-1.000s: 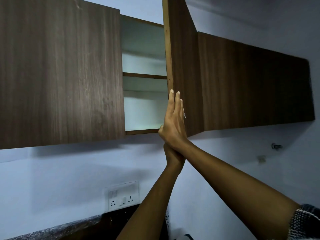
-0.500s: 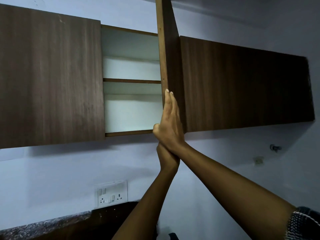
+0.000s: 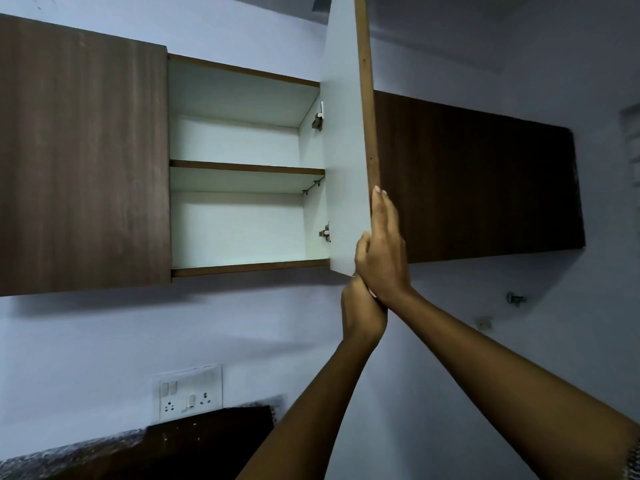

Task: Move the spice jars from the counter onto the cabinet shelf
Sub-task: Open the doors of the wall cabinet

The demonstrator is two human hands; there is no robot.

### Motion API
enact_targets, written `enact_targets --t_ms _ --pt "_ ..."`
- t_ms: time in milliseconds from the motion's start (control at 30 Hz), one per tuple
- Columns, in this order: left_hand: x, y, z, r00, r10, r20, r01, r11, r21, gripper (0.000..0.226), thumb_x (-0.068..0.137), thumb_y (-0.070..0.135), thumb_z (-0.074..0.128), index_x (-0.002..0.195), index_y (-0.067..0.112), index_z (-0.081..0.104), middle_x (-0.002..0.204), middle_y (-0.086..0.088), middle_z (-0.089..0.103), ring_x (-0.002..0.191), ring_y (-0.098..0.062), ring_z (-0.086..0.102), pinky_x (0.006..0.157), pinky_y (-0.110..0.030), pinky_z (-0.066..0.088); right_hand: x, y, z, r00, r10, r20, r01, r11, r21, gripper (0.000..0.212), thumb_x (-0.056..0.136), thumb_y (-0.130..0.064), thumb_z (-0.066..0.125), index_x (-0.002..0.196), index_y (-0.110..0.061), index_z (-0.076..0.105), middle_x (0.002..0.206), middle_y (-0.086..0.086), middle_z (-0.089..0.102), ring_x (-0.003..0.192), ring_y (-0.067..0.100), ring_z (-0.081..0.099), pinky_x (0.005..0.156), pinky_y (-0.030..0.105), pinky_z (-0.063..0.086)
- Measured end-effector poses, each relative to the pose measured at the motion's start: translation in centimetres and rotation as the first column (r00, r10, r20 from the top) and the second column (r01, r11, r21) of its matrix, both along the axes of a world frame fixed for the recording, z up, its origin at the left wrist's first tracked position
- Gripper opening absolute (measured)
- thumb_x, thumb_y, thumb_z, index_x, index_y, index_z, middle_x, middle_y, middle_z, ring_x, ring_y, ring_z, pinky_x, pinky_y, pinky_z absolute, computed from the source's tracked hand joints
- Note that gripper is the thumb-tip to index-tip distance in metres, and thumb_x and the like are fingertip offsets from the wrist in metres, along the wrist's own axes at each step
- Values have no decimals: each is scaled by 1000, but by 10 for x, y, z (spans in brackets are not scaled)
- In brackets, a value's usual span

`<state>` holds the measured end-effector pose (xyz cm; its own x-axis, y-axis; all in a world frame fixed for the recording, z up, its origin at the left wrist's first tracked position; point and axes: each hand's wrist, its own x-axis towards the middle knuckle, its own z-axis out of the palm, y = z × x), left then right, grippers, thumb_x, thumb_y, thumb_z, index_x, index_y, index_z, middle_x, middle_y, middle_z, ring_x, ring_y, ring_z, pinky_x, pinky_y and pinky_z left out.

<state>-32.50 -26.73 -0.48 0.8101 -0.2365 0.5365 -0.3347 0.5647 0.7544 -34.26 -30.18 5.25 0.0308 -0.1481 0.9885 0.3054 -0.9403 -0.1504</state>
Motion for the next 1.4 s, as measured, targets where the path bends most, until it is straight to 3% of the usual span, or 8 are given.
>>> enact_targets --t_ms 200,267,367,567,867,1000,1200,1400 --pt "-15 -42 2 983 -181 18 171 953 250 32 103 26 32 109 12 60 105 -11 64 94 -15 62 80 -26 53 -14 -56 -4 996 -82 -20 84 987 137 68 91 6 47 149 -9 15 147 15 30 115 23 51 88 27 52" --pt "-19 -50 0 967 -118 225 9 901 434 26 101 25 42 122 14 53 118 -9 62 103 -18 60 83 -24 53 -18 -72 -4 994 -104 -43 110 979 174 69 90 6 48 149 -11 15 143 15 34 109 22 53 85 29 54" --pt "-19 -59 0 797 -13 604 -407 727 552 49 92 19 59 136 13 39 129 -10 57 113 -26 57 89 -32 51 -20 -88 -4 989 -138 -57 148 964 221 69 90 6 49 149 -11 17 138 15 36 106 22 54 84 28 53" --pt "-17 -69 6 768 -53 638 -480 613 628 77 89 26 62 149 13 15 142 -14 45 120 -34 52 95 -40 49 -17 -100 -5 980 -186 -66 196 951 239 73 88 7 52 149 -10 17 137 14 36 110 21 51 88 26 52" --pt "-14 -74 6 726 -106 680 -496 604 624 78 86 26 67 148 12 21 139 -13 49 117 -31 54 92 -37 50 -16 -111 -7 948 -287 -137 313 919 241 76 86 0 56 149 -11 16 143 14 34 118 27 49 88 40 53" --pt "-9 -73 4 684 -82 724 -547 600 584 85 84 31 69 149 13 17 149 -10 37 127 -30 46 100 -40 46 -13 -105 -7 930 -342 -139 367 894 257 66 90 -6 49 149 -14 18 150 11 30 129 26 43 101 46 40" --pt "-1 -72 2 601 27 799 -637 620 458 77 81 30 69 144 11 30 146 -8 38 131 -31 40 105 -48 38 -12 -93 -8 925 -376 49 344 886 312 54 88 -9 45 141 -11 35 149 10 35 132 23 41 103 42 33" --pt "13 -42 -2 519 167 839 -678 677 284 56 83 27 67 132 12 45 128 -9 54 119 -25 48 106 -43 38 -6 -56 -1 931 -263 254 285 957 -55 50 71 -4 52 120 -11 52 132 13 52 124 25 48 103 43 27"
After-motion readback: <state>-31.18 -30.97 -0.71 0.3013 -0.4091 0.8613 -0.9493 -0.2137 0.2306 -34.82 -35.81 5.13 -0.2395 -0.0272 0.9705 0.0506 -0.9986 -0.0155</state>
